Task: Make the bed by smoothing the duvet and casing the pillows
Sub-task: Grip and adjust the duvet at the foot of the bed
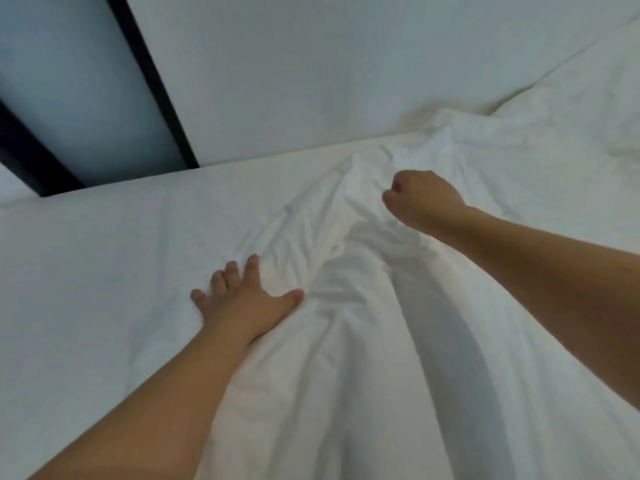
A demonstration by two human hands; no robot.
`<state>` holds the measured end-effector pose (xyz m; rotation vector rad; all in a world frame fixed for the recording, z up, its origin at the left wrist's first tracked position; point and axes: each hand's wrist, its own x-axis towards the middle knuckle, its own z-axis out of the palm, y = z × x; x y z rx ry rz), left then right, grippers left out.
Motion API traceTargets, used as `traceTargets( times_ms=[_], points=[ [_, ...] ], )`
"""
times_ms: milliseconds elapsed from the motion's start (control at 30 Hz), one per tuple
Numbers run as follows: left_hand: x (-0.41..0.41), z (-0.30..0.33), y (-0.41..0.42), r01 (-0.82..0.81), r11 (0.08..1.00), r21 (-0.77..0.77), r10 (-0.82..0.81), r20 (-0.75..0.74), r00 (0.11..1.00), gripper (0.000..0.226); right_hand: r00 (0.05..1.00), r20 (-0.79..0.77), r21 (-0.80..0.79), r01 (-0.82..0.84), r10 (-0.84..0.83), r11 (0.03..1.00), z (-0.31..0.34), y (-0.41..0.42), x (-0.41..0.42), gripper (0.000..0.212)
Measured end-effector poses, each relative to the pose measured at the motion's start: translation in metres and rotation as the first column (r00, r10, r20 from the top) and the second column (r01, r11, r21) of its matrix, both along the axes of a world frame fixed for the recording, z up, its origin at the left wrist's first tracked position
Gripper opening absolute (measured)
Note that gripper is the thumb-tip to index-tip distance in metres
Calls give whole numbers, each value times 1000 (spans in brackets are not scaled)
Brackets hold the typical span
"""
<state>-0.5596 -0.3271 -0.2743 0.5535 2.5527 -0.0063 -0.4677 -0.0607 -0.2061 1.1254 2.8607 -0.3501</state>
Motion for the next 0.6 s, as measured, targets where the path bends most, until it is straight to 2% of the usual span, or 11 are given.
traceTargets(
  times_ms=[33,67,100,133,200,267,333,400,467,533,600],
  points=[
    [-8,5,-23,-25,999,-47,24,-11,1000,121,995,-39,-283,81,-95,956,5,-39,-25,41],
    [-15,6,-40,-55,994,-96,55,-5,998,122,986,66,-487,166,-154,858,2,-74,-42,56],
    [-17,5,-51,-70,990,-123,71,4,998,118,965,231,-590,242,-126,770,-8,-100,-48,68],
    [-21,8,-67,-72,991,-110,72,-3,997,104,939,339,-601,261,-55,755,-22,-125,-55,70],
    [-23,23,-82,6,997,72,-1,-68,998,53,945,324,-491,122,51,863,-46,-156,-64,46],
    [-41,50,-77,98,957,272,-22,-269,963,20,1000,27,-391,17,-8,920,-45,-159,-89,32],
    [-79,88,-63,180,903,390,58,-526,848,12,925,-336,-381,39,-178,924,-14,-149,-121,35],
    [-120,112,-50,265,875,406,90,-672,735,21,876,-464,-292,-9,-133,956,-6,-130,-144,43],
    [-150,95,-41,249,880,404,58,-613,788,37,930,-360,-274,-180,73,945,-40,-125,-136,63],
    [-152,42,-43,131,944,304,-9,-373,928,53,957,-125,-179,-281,262,943,-108,-131,-107,94],
    [-140,-19,-57,41,987,155,5,-283,959,58,958,-44,2,-285,284,959,-148,-139,-92,81]
  ],
)
